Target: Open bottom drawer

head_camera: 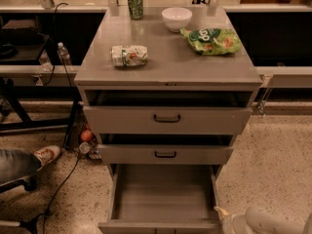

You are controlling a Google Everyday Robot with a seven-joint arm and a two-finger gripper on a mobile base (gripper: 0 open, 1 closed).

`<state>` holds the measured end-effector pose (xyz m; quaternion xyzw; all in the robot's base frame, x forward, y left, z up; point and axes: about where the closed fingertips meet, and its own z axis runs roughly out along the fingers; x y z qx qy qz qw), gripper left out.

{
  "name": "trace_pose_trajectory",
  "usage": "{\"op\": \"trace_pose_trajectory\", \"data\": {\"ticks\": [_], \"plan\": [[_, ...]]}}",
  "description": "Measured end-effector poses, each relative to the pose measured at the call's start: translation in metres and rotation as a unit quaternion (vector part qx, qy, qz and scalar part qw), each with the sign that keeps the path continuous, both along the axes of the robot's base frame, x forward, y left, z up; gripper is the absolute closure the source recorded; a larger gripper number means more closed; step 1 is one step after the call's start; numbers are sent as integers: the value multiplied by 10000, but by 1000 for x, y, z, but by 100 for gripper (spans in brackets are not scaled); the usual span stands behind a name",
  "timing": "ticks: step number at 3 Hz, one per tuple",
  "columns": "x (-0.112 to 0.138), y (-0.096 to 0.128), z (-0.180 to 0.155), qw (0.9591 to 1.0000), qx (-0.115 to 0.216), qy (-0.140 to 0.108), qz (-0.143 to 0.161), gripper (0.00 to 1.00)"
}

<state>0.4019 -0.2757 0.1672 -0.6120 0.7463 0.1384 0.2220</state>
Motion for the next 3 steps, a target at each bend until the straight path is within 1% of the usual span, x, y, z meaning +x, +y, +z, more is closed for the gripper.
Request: {"op": "trace_pose_trajectory", "data": {"ticks": [1, 2, 3], "plan": [[19, -14, 39, 9990, 421, -160, 50, 0], [43, -31, 72, 9966, 743, -348, -111, 0], [74, -60, 85, 9907, 1157, -413, -582, 0]]}}
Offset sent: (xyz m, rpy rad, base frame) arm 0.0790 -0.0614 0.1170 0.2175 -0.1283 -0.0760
